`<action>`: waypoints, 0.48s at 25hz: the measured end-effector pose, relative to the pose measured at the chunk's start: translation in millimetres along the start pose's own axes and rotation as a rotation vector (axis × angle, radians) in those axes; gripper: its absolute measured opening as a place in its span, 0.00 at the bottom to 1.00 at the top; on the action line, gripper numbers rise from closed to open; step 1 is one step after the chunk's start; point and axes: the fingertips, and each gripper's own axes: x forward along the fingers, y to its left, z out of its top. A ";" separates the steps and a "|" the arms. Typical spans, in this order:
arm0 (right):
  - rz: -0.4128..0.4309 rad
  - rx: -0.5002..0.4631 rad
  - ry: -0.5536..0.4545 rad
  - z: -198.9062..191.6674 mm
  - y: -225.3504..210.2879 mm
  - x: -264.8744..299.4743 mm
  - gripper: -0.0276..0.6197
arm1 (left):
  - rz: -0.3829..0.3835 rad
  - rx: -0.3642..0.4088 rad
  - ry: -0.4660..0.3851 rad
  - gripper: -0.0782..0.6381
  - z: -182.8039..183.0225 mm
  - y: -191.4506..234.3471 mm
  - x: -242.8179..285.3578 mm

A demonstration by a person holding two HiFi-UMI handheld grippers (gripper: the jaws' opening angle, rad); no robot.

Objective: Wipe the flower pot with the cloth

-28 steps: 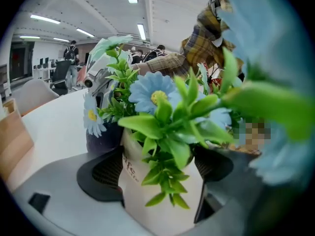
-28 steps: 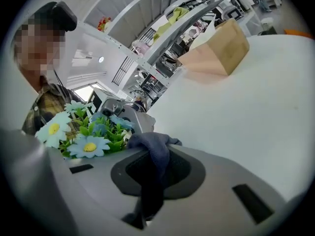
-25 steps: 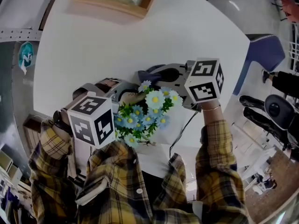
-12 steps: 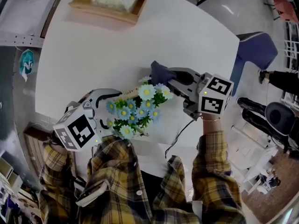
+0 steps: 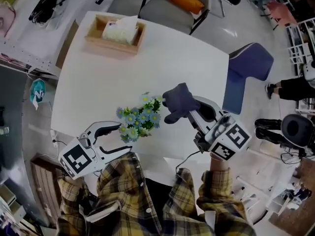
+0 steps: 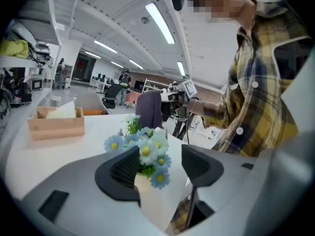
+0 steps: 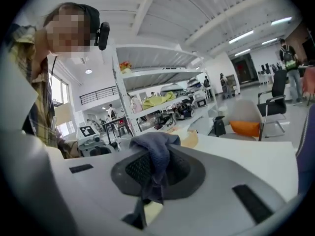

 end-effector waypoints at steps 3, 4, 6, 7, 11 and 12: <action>-0.018 -0.032 -0.078 26.4 23.1 -21.5 0.08 | 0.035 0.013 -0.098 0.42 33.3 -13.7 -10.1; -0.025 -0.039 -0.103 34.0 30.2 -28.1 0.08 | 0.046 0.034 -0.116 0.39 43.6 -18.5 -11.3; -0.039 -0.041 -0.148 45.2 44.2 -41.1 0.08 | 0.078 0.084 -0.140 0.31 62.8 -28.5 -11.3; -0.043 -0.041 -0.167 49.0 51.2 -47.0 0.08 | 0.094 0.106 -0.153 0.28 72.5 -33.9 -10.5; -0.039 -0.038 -0.230 60.2 76.9 -64.6 0.08 | 0.194 0.089 -0.219 0.17 110.3 -46.8 -9.7; -0.037 -0.034 -0.244 62.6 81.2 -68.0 0.08 | 0.221 0.063 -0.238 0.13 117.9 -47.2 -10.5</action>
